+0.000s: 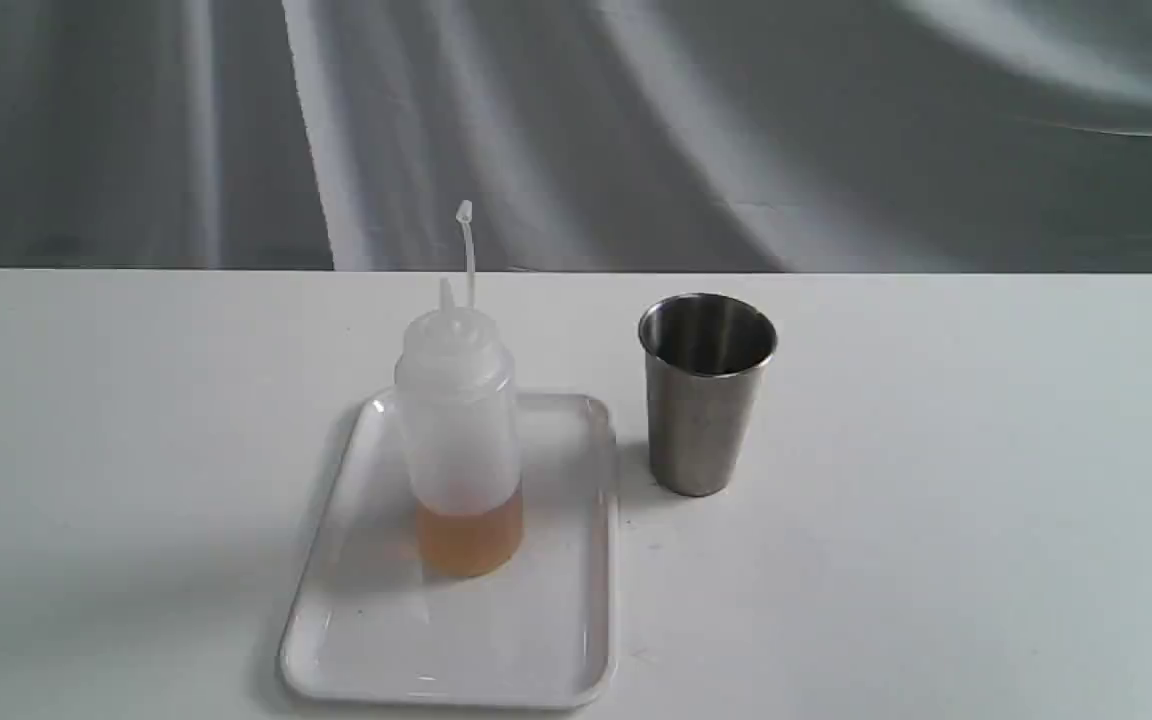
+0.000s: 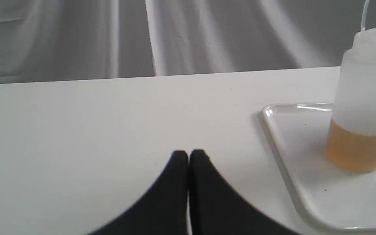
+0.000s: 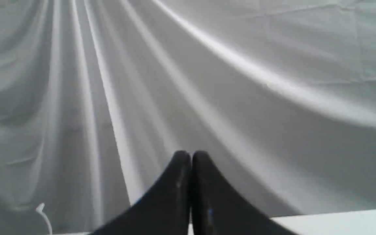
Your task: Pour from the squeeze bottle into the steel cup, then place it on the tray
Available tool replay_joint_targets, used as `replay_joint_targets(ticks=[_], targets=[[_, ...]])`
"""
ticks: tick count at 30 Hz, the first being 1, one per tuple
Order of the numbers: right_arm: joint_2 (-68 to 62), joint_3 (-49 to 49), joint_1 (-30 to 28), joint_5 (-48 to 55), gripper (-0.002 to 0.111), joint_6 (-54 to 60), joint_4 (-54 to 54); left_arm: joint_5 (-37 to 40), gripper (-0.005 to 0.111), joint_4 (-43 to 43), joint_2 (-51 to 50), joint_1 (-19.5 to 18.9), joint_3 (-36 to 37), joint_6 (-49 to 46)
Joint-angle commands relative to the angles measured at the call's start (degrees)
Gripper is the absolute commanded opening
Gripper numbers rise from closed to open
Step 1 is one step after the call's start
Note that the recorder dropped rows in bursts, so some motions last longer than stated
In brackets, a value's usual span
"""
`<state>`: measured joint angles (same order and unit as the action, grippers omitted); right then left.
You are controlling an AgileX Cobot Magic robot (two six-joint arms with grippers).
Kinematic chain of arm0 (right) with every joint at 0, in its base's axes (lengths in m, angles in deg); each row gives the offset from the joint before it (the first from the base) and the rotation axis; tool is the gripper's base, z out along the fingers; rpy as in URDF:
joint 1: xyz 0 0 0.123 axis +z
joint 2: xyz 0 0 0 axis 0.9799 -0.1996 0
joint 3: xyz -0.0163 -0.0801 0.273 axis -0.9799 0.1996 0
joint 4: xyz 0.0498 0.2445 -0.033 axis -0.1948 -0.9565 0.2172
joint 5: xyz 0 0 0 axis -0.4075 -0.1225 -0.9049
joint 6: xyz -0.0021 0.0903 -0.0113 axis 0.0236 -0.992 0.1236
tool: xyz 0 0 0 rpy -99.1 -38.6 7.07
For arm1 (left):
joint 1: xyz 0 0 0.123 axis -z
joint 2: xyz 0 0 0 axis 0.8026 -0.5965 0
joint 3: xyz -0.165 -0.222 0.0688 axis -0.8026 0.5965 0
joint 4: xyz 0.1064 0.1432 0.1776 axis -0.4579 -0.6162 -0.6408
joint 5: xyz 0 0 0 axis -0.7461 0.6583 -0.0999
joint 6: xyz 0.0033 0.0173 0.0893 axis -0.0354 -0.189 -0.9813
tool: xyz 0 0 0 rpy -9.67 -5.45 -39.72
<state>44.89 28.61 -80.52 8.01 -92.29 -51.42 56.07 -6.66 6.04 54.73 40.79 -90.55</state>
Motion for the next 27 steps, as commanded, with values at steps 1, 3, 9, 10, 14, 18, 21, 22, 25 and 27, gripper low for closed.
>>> replay_joint_targets(ticks=[1, 3, 9, 10, 14, 18, 21, 22, 25, 27], targets=[[2.59, 4.68, -3.69, -9.07, 0.0, 0.22, -0.94, -0.43, 0.0, 0.06, 0.15, -0.09, 0.25, 0.31], [4.27, 6.46, -5.23, -9.68, 0.0, 0.22, -0.48, -0.43, 0.0, 0.06, 0.15, -0.09, 0.25, 0.31], [9.89, 8.22, -11.34, -8.53, 0.0, 0.22, 0.21, -0.43, 0.0, 0.06, 0.15, -0.09, 0.25, 0.31], [10.89, 8.22, -12.13, -8.53, 0.0, 0.22, 0.21, -0.43, 0.0, 0.06, 0.15, -0.09, 0.25, 0.31], [14.61, 8.22, -14.1, -8.53, 0.0, 0.22, 0.21, -0.43, 0.0, 0.06, 0.15, -0.09, 0.25, 0.19], [16.78, 8.22, -14.63, -8.53, 0.0, 0.44, 0.21, -0.43, 0.0, 0.06, 0.15, -0.09, 0.25, 0.19], [17.19, 8.22, -14.63, -8.08, 0.0, 2.1, 0.67, -0.43, 0.0, 0.06, 0.15, -0.09, 0.25, 0.19], [17.19, 8.22, -14.63, -6.15, 0.0, 2.23, 1.87, -0.43, 0.0, 0.06, 0.15, -0.09, 0.25, 0.19], [17.87, 8.22, -14.63, 2.36, 0.0, 2.33, 4.48, -0.43, 0.0, 0.06, 0.15, -0.09, 0.25, 0.3], [18.49, 8.22, -14.63, 9.29, 0.0, 2.33, 5.42, -0.43, 0.0, 0.06, 0.15, -0.09, 0.25, 0.3]])
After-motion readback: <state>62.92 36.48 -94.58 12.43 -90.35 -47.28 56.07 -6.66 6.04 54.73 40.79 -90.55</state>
